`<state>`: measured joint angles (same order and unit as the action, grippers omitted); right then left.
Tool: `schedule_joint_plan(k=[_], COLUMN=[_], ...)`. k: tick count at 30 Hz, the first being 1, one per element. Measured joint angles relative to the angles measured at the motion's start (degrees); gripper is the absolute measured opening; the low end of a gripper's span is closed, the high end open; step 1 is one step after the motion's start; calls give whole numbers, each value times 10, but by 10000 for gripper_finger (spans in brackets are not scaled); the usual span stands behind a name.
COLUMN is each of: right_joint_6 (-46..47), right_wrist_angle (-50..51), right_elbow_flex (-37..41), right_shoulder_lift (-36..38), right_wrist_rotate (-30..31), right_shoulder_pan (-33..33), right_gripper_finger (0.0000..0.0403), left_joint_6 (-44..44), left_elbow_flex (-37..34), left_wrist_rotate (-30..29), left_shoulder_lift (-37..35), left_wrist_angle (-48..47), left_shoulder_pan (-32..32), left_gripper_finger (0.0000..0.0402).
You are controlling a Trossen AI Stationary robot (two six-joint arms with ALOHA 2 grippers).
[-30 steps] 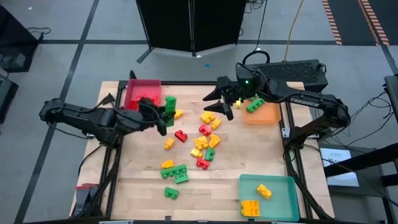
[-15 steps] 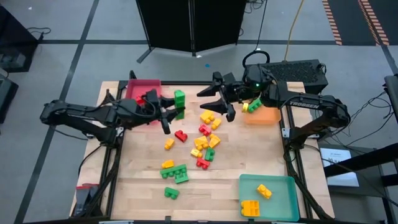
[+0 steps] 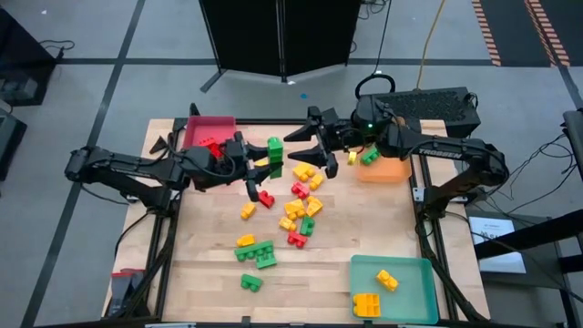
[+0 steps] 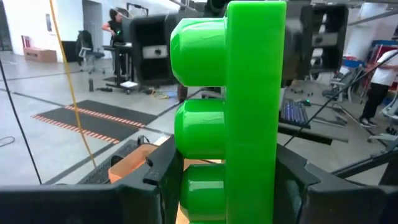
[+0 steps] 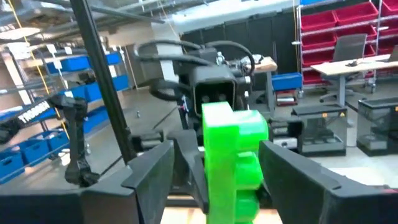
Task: Sort blocks
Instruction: Put the green game piece into the orange bin
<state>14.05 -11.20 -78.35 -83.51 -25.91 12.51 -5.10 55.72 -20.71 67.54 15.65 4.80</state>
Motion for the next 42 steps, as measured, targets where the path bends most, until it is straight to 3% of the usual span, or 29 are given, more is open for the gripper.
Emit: schedule_joint_plan(k=[13, 18, 30, 35, 42], right_joint_6=[-38, -64, -42, -40, -39], right_wrist_angle=[-18, -26, -48, -51, -45], right_elbow_flex=[0, 0, 1, 0, 0], right_shoulder_lift=[-19, -19, -47, -49, -49], right_wrist_rotate=[8, 50, 46, 50, 46], right_shoulder_pan=[-2, -6, -14, -14, -14], right_gripper_finger=[342, 350, 350, 318, 209], left_joint_6=[-3, -1, -1, -6, -6], left_elbow_flex=[0, 0, 1, 1, 0], left_wrist_rotate=[15, 16, 42, 53, 58], left_shoulder_lift=[0, 1, 26, 34, 41], left_wrist_angle=[2, 3, 38, 38, 46], left_shoulder_pan=[0, -3, -23, -25, -25], left_gripper_finger=[169, 169, 169, 169, 169])
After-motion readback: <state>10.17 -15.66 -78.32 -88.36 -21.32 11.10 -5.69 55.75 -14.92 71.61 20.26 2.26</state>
